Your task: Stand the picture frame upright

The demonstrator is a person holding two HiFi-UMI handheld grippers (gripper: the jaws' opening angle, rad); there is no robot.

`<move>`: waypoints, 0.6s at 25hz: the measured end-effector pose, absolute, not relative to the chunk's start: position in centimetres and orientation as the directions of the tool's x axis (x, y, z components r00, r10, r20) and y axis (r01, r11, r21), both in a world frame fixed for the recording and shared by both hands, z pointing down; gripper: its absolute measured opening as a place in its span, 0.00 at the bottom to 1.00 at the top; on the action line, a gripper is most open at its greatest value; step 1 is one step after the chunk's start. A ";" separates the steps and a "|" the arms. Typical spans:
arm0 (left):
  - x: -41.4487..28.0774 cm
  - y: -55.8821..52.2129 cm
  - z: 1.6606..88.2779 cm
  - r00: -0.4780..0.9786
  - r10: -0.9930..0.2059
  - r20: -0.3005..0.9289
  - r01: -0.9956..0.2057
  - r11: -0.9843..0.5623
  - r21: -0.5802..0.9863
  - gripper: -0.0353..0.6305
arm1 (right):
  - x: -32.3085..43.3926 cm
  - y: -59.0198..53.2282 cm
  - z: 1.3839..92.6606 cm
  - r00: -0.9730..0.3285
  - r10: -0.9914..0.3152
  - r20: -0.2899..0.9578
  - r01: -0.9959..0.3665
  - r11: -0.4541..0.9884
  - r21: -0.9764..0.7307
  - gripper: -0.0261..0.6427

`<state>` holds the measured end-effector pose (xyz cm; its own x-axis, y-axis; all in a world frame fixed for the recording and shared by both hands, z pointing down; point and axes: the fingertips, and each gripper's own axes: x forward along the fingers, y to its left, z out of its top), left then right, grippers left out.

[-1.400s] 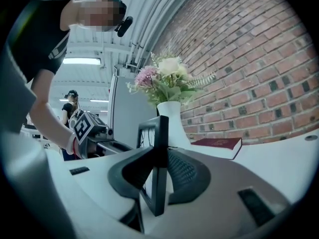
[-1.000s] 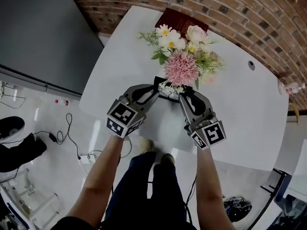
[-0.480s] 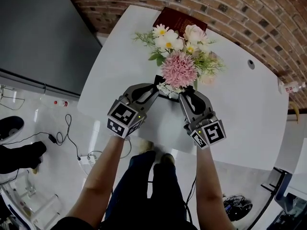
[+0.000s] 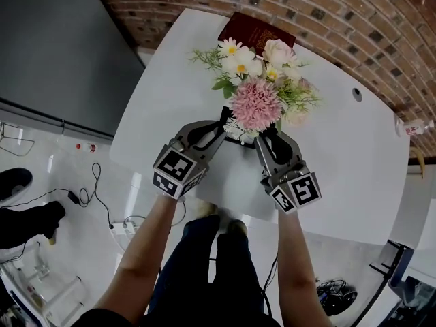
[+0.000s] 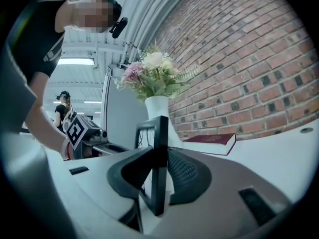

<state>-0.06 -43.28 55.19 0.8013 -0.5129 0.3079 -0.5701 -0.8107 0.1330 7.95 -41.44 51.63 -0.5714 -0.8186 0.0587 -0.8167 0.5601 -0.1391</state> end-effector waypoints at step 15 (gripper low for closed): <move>-0.5 -43.4 53.9 0.798 -0.551 0.244 -0.590 -0.797 0.131 0.22 | 9.1 -41.0 51.2 -0.550 -0.835 0.023 -0.810 0.527 -0.256 0.24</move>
<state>-0.48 -43.40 53.89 0.7981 -0.5508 0.2443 -0.5899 -0.7969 0.1306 9.14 -40.96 51.23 -0.5504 -0.8346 0.0235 -0.8102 0.5271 -0.2564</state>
